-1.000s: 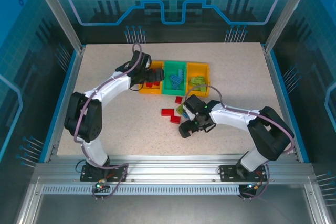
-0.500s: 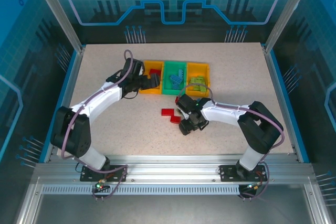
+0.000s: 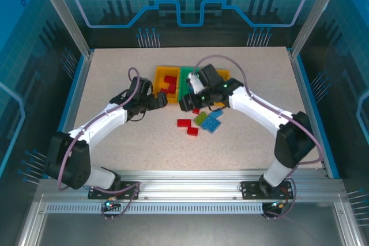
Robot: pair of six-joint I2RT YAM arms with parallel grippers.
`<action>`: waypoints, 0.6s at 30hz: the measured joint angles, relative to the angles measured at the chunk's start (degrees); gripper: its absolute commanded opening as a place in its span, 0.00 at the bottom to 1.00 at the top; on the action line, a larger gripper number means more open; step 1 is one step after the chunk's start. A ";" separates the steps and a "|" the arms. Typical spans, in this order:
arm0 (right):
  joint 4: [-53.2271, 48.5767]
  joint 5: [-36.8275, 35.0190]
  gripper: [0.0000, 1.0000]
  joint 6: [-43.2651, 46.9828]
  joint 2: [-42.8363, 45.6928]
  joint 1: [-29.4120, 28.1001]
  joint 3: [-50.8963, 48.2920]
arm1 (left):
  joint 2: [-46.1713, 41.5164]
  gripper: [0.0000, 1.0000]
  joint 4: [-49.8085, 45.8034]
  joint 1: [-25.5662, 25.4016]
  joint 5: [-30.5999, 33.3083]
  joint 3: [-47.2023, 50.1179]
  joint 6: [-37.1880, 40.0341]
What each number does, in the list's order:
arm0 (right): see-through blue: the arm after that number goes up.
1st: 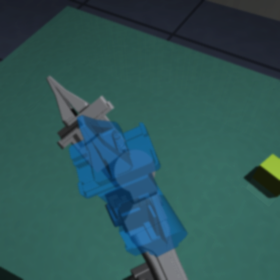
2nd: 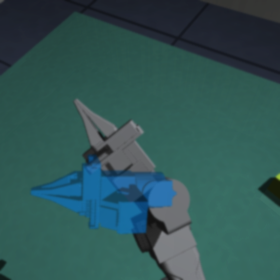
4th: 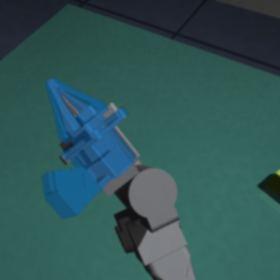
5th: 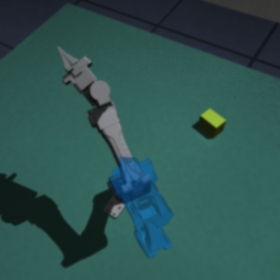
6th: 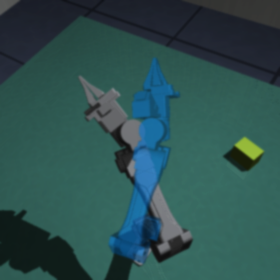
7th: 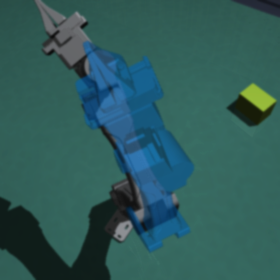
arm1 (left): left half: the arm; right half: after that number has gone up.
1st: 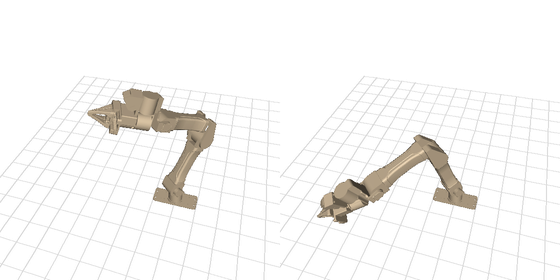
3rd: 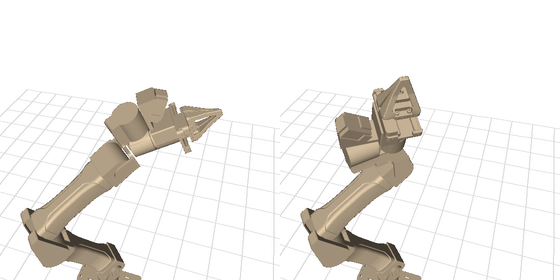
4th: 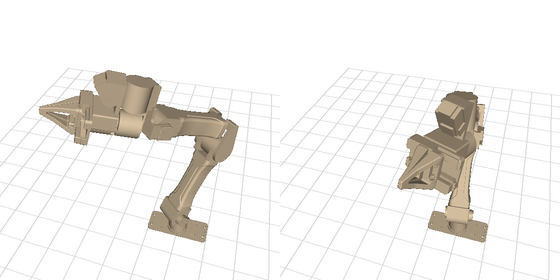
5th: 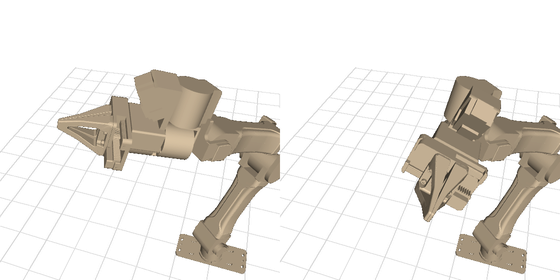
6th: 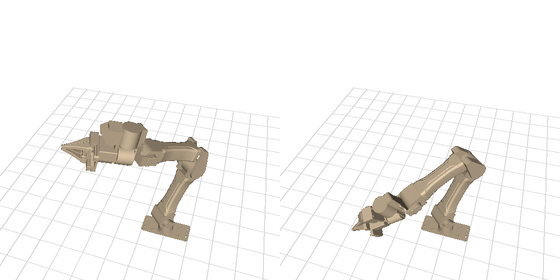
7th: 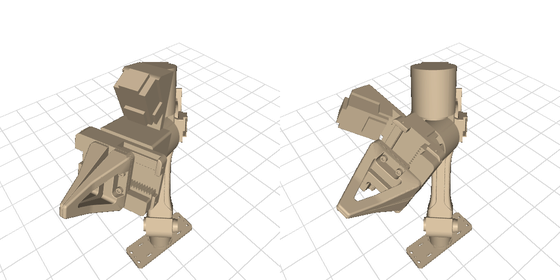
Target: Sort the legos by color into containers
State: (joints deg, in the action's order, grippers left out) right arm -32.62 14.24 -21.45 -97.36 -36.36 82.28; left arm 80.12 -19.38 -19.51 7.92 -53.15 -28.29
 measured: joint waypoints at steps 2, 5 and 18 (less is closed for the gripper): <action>1.01 2.89 0.58 -0.96 -4.68 1.16 5.62 | -1.14 0.99 0.04 0.00 0.00 1.60 -0.37; 2.21 6.45 0.58 -2.82 -11.61 2.32 13.05 | -3.48 0.99 0.15 0.00 0.00 4.52 -1.25; -0.83 10.01 0.67 -9.07 -34.93 3.91 41.13 | -9.79 0.99 0.48 -5.84 0.48 12.39 -3.39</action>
State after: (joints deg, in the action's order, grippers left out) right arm -33.45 24.25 -30.52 -132.29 -32.45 123.42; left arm 70.32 -18.90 -25.34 8.40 -40.75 -31.68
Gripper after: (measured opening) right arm 0.651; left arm 0.987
